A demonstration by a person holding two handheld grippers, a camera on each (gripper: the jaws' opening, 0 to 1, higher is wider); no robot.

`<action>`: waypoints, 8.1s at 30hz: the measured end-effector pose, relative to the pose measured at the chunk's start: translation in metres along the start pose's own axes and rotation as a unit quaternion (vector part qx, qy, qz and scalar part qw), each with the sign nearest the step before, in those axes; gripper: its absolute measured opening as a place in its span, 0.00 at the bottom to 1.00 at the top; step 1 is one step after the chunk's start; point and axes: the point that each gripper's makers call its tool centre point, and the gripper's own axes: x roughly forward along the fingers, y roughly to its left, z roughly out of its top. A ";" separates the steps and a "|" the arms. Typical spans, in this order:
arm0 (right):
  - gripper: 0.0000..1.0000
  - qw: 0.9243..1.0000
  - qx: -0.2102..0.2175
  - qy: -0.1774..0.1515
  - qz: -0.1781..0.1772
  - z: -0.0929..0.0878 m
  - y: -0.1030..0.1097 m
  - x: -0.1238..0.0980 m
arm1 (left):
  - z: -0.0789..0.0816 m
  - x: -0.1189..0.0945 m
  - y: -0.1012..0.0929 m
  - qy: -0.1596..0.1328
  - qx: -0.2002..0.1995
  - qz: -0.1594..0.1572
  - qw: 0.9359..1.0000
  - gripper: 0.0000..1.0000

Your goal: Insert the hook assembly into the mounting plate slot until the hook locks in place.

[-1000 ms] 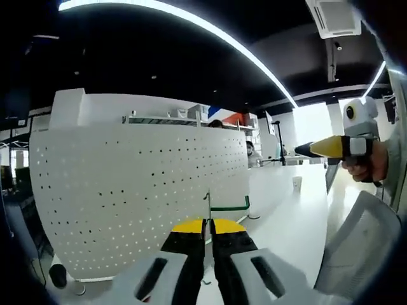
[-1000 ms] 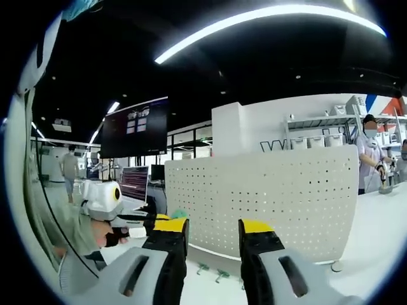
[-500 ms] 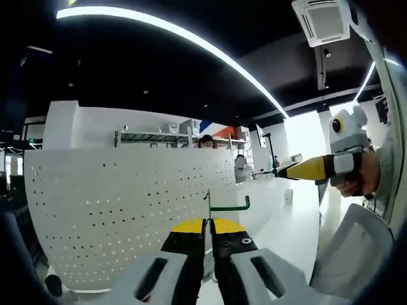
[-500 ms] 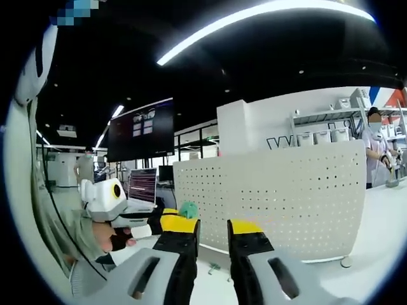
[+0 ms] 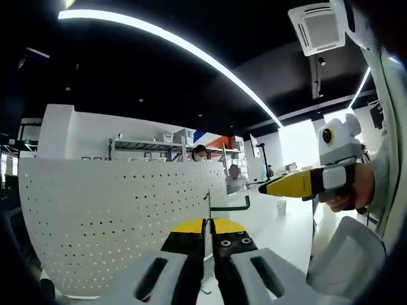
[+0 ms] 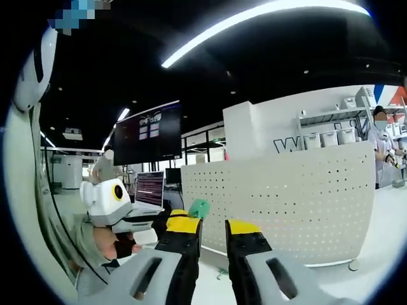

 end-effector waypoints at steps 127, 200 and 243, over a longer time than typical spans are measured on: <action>0.01 0.997 -0.073 -0.018 -0.037 0.025 -0.027 0.076 | -0.010 -0.054 0.027 0.023 0.008 0.106 0.994 0.45; 0.01 0.981 -0.071 -0.009 -0.178 0.009 -0.129 0.232 | -0.024 -0.070 0.038 0.023 0.018 0.152 0.988 0.52; 0.01 0.962 -0.077 0.008 -0.262 0.006 -0.136 0.244 | -0.018 -0.075 0.045 0.002 0.001 0.164 0.986 0.51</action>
